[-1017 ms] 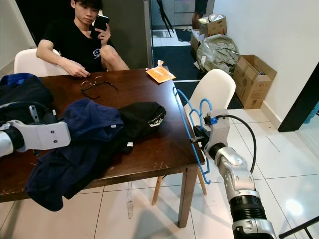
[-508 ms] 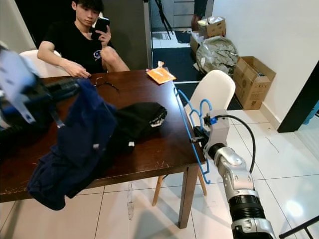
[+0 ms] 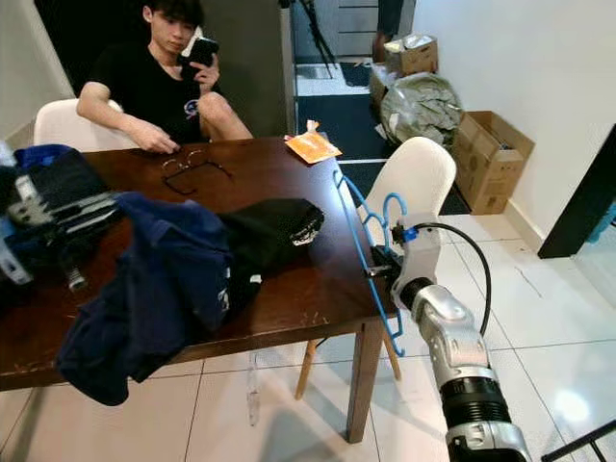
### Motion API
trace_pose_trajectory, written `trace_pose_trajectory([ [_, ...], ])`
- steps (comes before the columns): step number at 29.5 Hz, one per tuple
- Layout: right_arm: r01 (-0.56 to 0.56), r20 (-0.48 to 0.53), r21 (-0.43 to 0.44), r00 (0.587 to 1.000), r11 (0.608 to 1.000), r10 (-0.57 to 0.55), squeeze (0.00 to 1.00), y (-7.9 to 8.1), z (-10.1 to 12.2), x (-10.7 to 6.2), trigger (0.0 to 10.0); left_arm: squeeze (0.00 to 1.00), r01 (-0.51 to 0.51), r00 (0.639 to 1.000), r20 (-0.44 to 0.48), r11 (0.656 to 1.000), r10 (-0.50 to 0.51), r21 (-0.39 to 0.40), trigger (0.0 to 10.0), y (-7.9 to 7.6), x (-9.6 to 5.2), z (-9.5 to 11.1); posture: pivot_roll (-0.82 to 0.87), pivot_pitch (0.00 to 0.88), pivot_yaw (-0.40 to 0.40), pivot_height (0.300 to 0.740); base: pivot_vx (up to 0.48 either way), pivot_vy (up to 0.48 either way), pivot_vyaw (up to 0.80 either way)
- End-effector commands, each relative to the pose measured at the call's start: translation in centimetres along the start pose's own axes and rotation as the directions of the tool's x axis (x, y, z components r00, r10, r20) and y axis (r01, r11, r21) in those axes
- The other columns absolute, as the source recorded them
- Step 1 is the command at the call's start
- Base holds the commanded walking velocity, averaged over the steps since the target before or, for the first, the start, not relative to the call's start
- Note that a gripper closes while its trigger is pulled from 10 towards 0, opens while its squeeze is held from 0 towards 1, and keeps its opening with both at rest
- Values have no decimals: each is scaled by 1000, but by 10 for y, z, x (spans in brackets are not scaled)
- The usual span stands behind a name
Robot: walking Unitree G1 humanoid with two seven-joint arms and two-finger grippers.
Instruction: Hang hanger
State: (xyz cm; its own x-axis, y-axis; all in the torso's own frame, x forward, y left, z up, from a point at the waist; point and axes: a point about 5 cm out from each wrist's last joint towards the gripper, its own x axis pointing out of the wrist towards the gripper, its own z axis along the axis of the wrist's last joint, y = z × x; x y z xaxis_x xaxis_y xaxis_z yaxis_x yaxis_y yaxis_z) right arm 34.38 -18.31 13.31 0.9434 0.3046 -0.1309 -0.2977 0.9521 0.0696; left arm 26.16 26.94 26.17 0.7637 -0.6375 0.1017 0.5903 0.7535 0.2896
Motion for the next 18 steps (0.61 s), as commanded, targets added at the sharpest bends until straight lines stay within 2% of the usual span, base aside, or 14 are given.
trace_pose_trajectory([
  [1, 2, -13, 16, 1000, 1000, -1, 0, 0, -4, -1, 10000, 0, -114, 992, -51, 993, 115, 26, 0, 15, -10, -2, 102, 0, 7, 740, 0, 0, 0],
  [3, 1, -13, 17, 1000, 1000, -1, 0, 0, -4, -1, 10000, 0, -142, 988, -59, 989, 144, 31, 0, 18, -12, -3, 102, 0, 7, 740, 0, 0, 0],
  [4, 0, -13, 17, 1000, 1000, 0, 0, 0, -4, -1, 10000, 0, -246, 965, -80, 966, 252, 76, 0, 31, -19, -4, 104, 0, 4, 740, 0, 0, 0],
  [5, 0, -13, 17, 1000, 1000, 0, 0, 0, -4, -1, 10000, 0, -246, 965, -80, 966, 252, 76, 0, 31, -19, -4, 104, 0, 4, 740, 0, 0, 0],
  [7, -3, -14, 19, 1000, 1000, 3, 0, 0, -4, -2, 10000, 0, -451, 874, -120, 878, 471, 161, 0, 56, -38, -7, 105, 0, 2, 740, 0, 0, 0],
  [9, -8, -17, 20, 1000, 1000, 8, 0, 1, -4, -2, 10000, 0, -605, 757, -159, 771, 634, 198, 0, 74, -59, -14, 106, 0, -1, 740, 0, 0, 0],
  [10, -10, -17, 20, 1000, 1000, 10, 0, 1, -4, -2, 10000, 0, -643, 720, -174, 740, 672, 199, 0, 78, -65, -17, 106, 0, -1, 740, 0, 0, 0],
  [12, -11, -18, 20, 1000, 1000, 11, 0, 1, -4, -2, 10000, 0, -662, 699, -183, 723, 691, 199, 0, 80, -69, -19, 106, 0, -1, 740, 0, 0, 0],
  [13, -12, -19, 21, 1000, 1000, 12, 0, 1, -4, -2, 10000, 0, -669, 692, -209, 723, 691, 174, 2196, 78, -69, -24, 107, 0, -4, 740, 0, 0, 0],
  [14, -12, -19, 21, 1000, 1000, 12, 0, 1, -4, -2, 10000, 0, -669, 692, -209, 723, 691, 174, 2196, 78, -69, -24, 107, 0, -4, 740, 0, 0, 0],
  [15, -13, -19, 22, 1000, 1000, 13, 0, 1, -4, -2, 10000, 0, -662, 702, -239, 738, 671, 130, 8549, 71, -66, -33, 107, 0, -5, 740, 0, 0, 0],
  [16, -13, -19, 22, 1000, 1000, 13, 0, 1, -4, -2, 10000, 0, -662, 702, -239, 738, 671, 130, 8549, 71, -66, -33, 107, 0, -5, 740, 0, 0, 0],
  [17, -14, -20, 22, 1000, 1000, 15, 0, 1, -4, -3, 10000, 0, -647, 725, -266, 760, 636, 54, 10000, 61, -59, -43, 101, 0, -6, 740, 0, 0, 0],
  [18, -14, -20, 22, 1000, 1000, 15, 0, 1, -4, -3, 10000, 0, -647, 725, -266, 760, 636, 54, 10000, 61, -59, -43, 101, 0, -6, 740, 0, 0, 0],
])
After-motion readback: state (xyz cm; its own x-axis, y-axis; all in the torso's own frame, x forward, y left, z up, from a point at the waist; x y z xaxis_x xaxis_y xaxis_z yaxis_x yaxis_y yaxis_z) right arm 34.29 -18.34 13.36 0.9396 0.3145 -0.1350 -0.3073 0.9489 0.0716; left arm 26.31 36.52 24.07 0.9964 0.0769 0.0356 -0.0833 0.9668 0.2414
